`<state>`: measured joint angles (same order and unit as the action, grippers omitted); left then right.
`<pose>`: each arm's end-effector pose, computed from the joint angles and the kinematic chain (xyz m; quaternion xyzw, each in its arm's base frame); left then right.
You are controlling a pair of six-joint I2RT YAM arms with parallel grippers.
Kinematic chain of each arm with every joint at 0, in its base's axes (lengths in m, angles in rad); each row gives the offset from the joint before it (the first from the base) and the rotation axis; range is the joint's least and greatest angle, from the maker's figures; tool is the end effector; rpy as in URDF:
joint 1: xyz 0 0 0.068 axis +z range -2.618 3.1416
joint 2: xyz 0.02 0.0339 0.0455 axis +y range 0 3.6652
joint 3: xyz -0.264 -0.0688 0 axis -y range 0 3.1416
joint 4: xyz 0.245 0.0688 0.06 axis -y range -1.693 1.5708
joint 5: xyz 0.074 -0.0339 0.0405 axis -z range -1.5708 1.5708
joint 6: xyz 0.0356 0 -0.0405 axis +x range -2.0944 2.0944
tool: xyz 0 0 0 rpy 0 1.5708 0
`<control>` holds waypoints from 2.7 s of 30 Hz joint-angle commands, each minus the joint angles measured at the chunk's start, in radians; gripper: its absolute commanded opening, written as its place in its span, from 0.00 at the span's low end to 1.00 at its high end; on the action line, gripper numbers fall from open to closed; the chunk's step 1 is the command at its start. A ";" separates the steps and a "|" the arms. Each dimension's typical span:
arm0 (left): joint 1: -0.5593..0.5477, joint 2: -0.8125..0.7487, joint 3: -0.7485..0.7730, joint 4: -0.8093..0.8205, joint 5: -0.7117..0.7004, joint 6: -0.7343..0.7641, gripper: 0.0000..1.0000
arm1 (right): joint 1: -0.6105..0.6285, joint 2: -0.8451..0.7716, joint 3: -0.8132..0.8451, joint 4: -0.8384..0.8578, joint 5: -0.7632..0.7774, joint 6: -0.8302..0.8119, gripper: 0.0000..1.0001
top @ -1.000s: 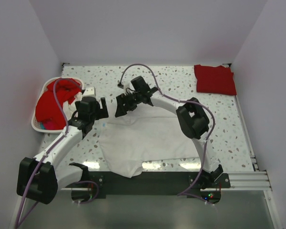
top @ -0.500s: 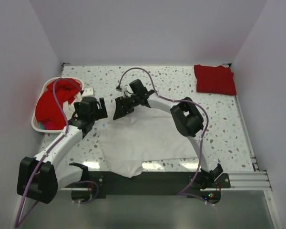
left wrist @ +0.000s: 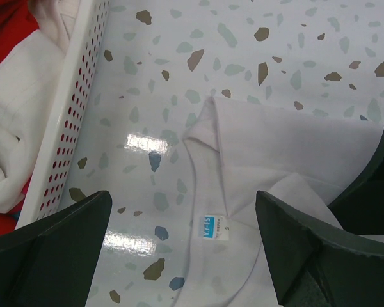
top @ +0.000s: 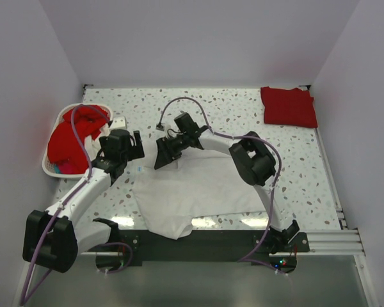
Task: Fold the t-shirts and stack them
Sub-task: Fold the tshirt
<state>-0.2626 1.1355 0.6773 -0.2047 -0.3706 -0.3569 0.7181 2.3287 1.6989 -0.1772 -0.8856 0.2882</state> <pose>0.2346 -0.0497 0.2324 -0.1223 0.8785 0.0263 0.4610 0.3596 0.3508 0.1397 -0.3349 0.7851 0.5107 0.1033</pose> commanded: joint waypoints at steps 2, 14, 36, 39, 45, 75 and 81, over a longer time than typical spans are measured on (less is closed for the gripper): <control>0.006 0.003 0.038 0.016 -0.004 -0.016 1.00 | 0.032 -0.126 -0.033 -0.042 0.000 -0.073 0.78; 0.006 0.004 0.036 0.014 0.007 -0.016 1.00 | 0.089 -0.186 -0.197 -0.060 0.079 -0.116 0.78; 0.000 0.153 0.068 0.014 0.318 -0.132 0.72 | 0.067 -0.424 -0.240 -0.156 0.645 -0.047 0.49; -0.001 0.184 0.074 0.001 0.312 -0.139 0.72 | 0.067 -0.384 -0.191 -0.157 0.675 -0.026 0.43; -0.001 0.168 0.050 -0.005 0.268 -0.136 0.77 | 0.069 -0.293 -0.142 -0.130 0.721 0.012 0.35; -0.004 0.148 0.045 -0.022 0.216 -0.132 0.83 | 0.069 -0.434 -0.357 -0.182 0.755 -0.083 0.16; -0.003 0.162 0.051 -0.019 0.223 -0.143 0.83 | 0.066 -0.436 -0.420 -0.151 0.771 -0.080 0.15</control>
<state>-0.2630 1.3125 0.7105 -0.2272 -0.1352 -0.4801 0.7845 1.9282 1.3052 -0.3592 -0.1406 0.2222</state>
